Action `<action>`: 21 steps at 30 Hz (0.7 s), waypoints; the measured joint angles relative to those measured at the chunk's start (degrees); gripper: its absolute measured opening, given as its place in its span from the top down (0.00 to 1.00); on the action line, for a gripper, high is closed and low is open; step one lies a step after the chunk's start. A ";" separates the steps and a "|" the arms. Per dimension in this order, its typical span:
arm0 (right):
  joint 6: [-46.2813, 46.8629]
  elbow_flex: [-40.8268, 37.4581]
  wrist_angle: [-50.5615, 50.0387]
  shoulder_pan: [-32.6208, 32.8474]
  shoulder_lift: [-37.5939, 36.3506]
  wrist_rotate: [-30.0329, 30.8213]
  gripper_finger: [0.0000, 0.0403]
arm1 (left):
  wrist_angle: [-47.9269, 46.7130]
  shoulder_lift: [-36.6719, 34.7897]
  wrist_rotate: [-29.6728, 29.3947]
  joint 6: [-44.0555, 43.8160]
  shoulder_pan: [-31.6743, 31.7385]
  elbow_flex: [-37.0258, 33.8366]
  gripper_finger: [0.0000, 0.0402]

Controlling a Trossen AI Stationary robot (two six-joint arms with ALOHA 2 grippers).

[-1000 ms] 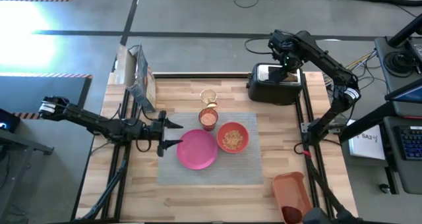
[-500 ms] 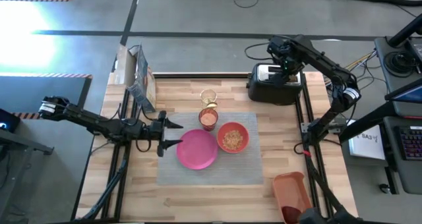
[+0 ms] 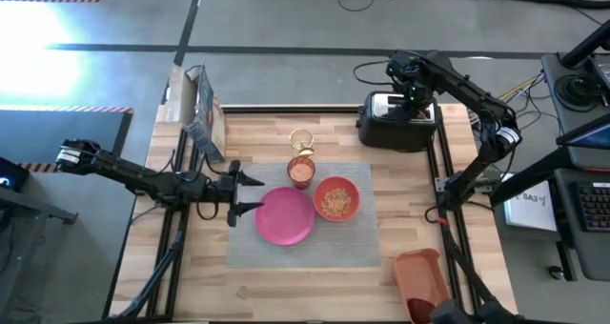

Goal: Arrange a breakfast setting
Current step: Put the toasted bread from the toaster on the pink plate on the table mat

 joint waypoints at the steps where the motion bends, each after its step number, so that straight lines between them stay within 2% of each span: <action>1: -0.12 0.00 0.04 0.00 0.00 -0.09 0.80 | -0.04 0.00 0.00 0.02 0.00 0.00 0.35; 15: -3.01 0.00 -0.48 0.00 -0.16 -0.15 0.91 | -0.09 0.00 0.00 0.02 0.00 -0.02 0.35; 21: -5.60 0.36 -1.88 0.00 -0.82 -0.15 0.92 | -0.09 0.00 0.00 0.02 0.00 -0.02 0.35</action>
